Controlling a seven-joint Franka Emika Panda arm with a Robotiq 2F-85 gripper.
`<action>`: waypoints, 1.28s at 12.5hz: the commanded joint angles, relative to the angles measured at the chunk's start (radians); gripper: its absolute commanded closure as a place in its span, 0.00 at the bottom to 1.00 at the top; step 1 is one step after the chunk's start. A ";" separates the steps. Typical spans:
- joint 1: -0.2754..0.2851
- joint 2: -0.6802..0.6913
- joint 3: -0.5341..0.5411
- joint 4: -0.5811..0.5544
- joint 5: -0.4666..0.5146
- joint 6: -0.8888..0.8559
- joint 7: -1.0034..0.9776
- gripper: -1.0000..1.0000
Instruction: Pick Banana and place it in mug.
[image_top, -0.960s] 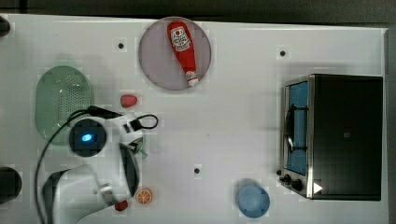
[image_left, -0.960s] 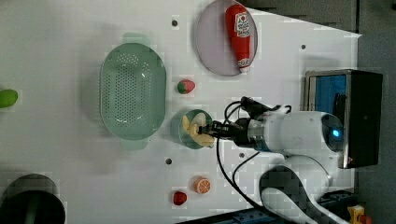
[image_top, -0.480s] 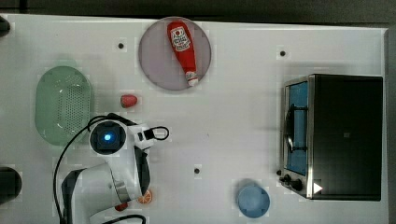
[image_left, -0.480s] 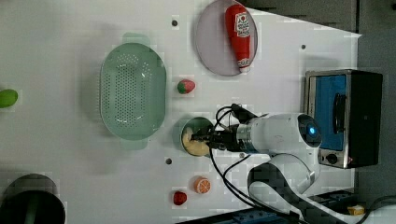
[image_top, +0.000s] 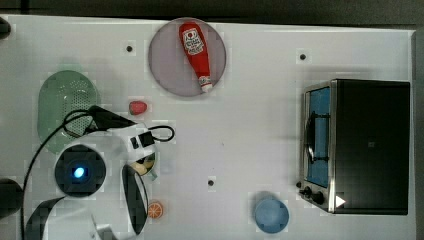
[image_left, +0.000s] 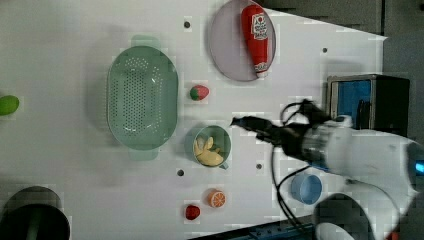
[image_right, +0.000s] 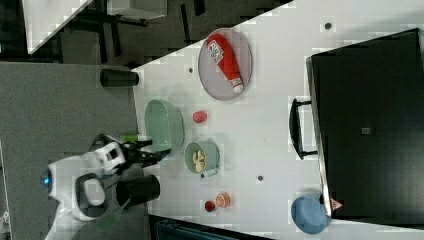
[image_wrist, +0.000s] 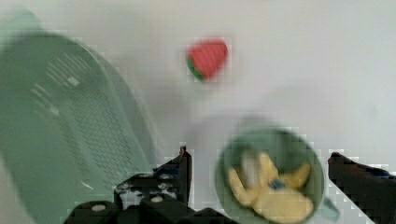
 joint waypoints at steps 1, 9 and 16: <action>-0.022 -0.143 -0.076 0.065 0.002 -0.192 0.054 0.00; -0.029 -0.315 -0.409 0.320 -0.076 -0.722 0.011 0.00; -0.028 -0.309 -0.451 0.352 -0.167 -0.809 0.048 0.00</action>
